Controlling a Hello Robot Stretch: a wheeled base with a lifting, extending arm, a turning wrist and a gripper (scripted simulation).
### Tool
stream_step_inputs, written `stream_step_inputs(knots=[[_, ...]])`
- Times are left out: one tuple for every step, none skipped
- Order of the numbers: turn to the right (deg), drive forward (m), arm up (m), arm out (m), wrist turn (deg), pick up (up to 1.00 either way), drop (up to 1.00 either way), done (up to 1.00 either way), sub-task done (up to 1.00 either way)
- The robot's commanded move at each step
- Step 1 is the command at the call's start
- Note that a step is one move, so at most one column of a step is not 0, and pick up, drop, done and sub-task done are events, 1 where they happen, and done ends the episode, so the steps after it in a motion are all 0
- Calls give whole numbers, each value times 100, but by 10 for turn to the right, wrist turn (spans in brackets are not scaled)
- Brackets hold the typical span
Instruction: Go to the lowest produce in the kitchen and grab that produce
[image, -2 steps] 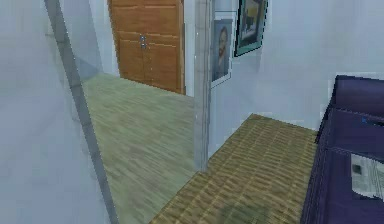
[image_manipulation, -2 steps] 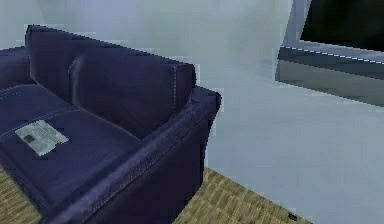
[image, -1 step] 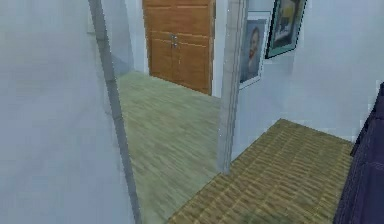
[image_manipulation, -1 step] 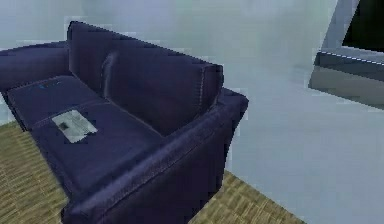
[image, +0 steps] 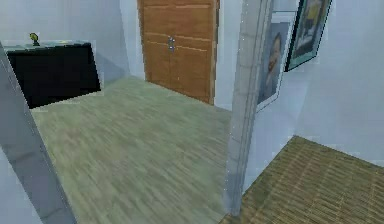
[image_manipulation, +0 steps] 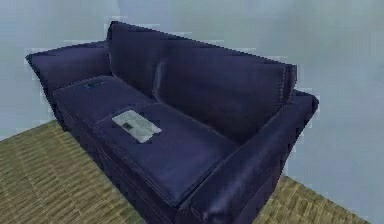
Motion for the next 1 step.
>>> stream_step_inputs(knots=[[60, 0, 0, 0, 0, 0, 0, 0, 0]])
